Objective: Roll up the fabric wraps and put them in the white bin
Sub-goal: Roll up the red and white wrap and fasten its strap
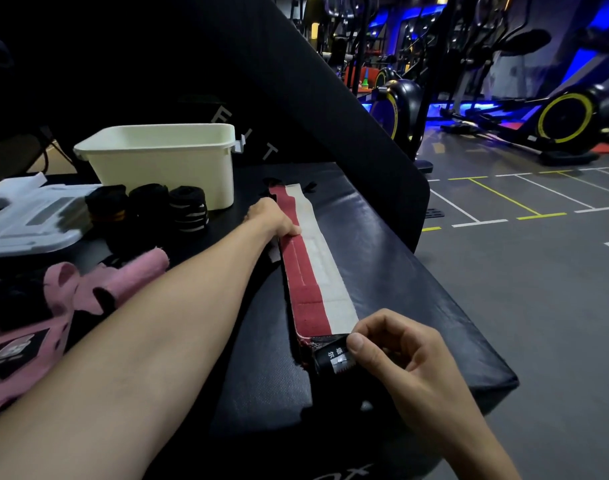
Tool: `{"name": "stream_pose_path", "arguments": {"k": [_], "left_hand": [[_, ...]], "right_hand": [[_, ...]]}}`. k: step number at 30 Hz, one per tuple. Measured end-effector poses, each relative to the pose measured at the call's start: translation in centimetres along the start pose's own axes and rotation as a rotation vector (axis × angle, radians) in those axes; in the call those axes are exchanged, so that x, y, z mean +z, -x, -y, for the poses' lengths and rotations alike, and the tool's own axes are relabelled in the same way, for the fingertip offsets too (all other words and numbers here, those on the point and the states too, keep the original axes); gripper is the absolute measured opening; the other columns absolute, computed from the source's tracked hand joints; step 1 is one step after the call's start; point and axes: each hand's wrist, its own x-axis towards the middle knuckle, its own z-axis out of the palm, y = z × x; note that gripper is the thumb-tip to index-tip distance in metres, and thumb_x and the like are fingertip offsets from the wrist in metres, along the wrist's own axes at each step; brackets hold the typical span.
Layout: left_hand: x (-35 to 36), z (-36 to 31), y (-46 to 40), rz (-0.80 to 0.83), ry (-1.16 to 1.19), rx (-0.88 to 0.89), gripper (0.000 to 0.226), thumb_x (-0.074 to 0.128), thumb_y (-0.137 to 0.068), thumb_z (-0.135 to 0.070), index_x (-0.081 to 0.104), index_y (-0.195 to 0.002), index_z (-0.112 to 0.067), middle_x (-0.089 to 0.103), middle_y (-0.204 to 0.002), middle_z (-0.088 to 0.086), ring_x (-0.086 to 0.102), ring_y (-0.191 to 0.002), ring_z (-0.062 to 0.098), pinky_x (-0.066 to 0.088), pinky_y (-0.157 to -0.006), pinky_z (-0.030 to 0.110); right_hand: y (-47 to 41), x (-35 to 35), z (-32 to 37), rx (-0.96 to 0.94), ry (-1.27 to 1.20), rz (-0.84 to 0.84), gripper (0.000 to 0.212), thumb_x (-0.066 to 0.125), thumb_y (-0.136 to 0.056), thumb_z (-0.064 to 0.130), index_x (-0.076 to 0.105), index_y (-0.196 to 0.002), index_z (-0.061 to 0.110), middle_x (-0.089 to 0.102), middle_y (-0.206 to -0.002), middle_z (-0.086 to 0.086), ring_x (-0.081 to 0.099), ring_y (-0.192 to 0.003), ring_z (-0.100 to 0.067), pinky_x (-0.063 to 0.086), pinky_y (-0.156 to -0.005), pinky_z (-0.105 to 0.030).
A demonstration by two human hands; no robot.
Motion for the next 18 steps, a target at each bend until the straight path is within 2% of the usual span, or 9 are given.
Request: {"name": "stream_pose_path", "arguments": {"k": [3, 5, 7, 9, 12, 15, 16, 18], "left_hand": [[-0.3, 0.4, -0.7, 0.039, 0.028, -0.025, 0.061, 0.091, -0.072, -0.045, 0.06, -0.111, -0.009, 0.068, -0.094, 0.005, 0.069, -0.094, 0.025, 0.055, -0.093, 0.035], [-0.4, 0.5, -1.1, -0.001, 0.016, -0.007, 0.065, 0.093, -0.069, -0.047, 0.064, -0.114, -0.01, 0.071, -0.104, 0.007, 0.069, -0.098, 0.026, 0.055, -0.095, 0.038], [-0.6, 0.1, -1.4, -0.155, -0.029, 0.031, 0.064, 0.091, -0.071, -0.045, 0.066, -0.121, -0.013, 0.068, -0.122, 0.011, 0.065, -0.114, 0.033, 0.054, -0.099, 0.045], [-0.9, -0.4, -1.2, -0.254, -0.045, 0.059, 0.058, 0.089, -0.075, -0.041, 0.067, -0.121, -0.012, 0.067, -0.125, 0.014, 0.063, -0.118, 0.037, 0.053, -0.097, 0.047], [-0.4, -0.1, -1.2, -0.235, -0.045, 0.072, 0.057, 0.09, -0.075, -0.036, 0.067, -0.12, -0.01, 0.069, -0.122, 0.013, 0.066, -0.114, 0.035, 0.055, -0.092, 0.042], [-0.5, 0.9, -0.6, -0.146, -0.021, 0.078, 0.045, 0.085, -0.08, -0.03, 0.065, -0.111, -0.004, 0.071, -0.118, 0.016, 0.07, -0.106, 0.034, 0.053, -0.078, 0.034], [-0.8, 1.2, 0.3, -0.146, -0.014, 0.108, 0.04, 0.08, -0.083, -0.026, 0.063, -0.111, -0.005, 0.069, -0.12, 0.016, 0.068, -0.108, 0.034, 0.051, -0.078, 0.034], [-1.8, 2.0, 2.8, -0.197, -0.017, 0.243, 0.047, 0.071, -0.088, -0.026, 0.055, -0.129, -0.009, 0.057, -0.133, 0.014, 0.06, -0.119, 0.034, 0.05, -0.091, 0.037]], "right_hand": [[0.1, 0.0, 0.1, -0.004, -0.001, -0.017, 0.015, 0.073, -0.088, 0.03, 0.072, -0.081, 0.016, 0.069, -0.074, -0.008, 0.063, -0.067, -0.018, 0.052, -0.059, -0.029], [0.0, 0.1, 0.1, -0.023, 0.044, -0.047, 0.013, 0.073, -0.088, 0.031, 0.072, -0.083, 0.019, 0.072, -0.077, -0.004, 0.068, -0.072, -0.018, 0.055, -0.065, -0.032], [-0.1, 0.7, -0.1, -0.034, 0.068, -0.081, 0.013, 0.072, -0.088, 0.031, 0.073, -0.086, 0.019, 0.073, -0.08, -0.002, 0.071, -0.076, -0.017, 0.057, -0.07, -0.037], [-0.4, 1.5, -0.4, -0.038, 0.071, -0.105, 0.01, 0.073, -0.09, 0.027, 0.072, -0.086, 0.017, 0.073, -0.08, -0.001, 0.071, -0.074, -0.016, 0.057, -0.07, -0.041], [-0.6, 2.3, -0.8, -0.044, 0.078, -0.111, 0.009, 0.072, -0.092, 0.022, 0.071, -0.085, 0.017, 0.073, -0.078, 0.001, 0.07, -0.072, -0.015, 0.056, -0.068, -0.036], [-0.5, 2.2, -0.9, -0.041, 0.079, -0.112, 0.01, 0.072, -0.093, 0.021, 0.071, -0.085, 0.016, 0.073, -0.078, 0.001, 0.07, -0.073, -0.011, 0.054, -0.069, -0.028], [-0.5, 2.2, -0.9, -0.045, 0.094, -0.113, 0.011, 0.071, -0.093, 0.022, 0.071, -0.085, 0.015, 0.073, -0.077, 0.001, 0.07, -0.072, -0.011, 0.054, -0.068, -0.028], [-0.4, 2.3, -1.0, -0.055, 0.129, -0.117, 0.012, 0.071, -0.094, 0.022, 0.07, -0.084, 0.015, 0.071, -0.075, 0.002, 0.068, -0.07, -0.01, 0.053, -0.066, -0.028]]}}
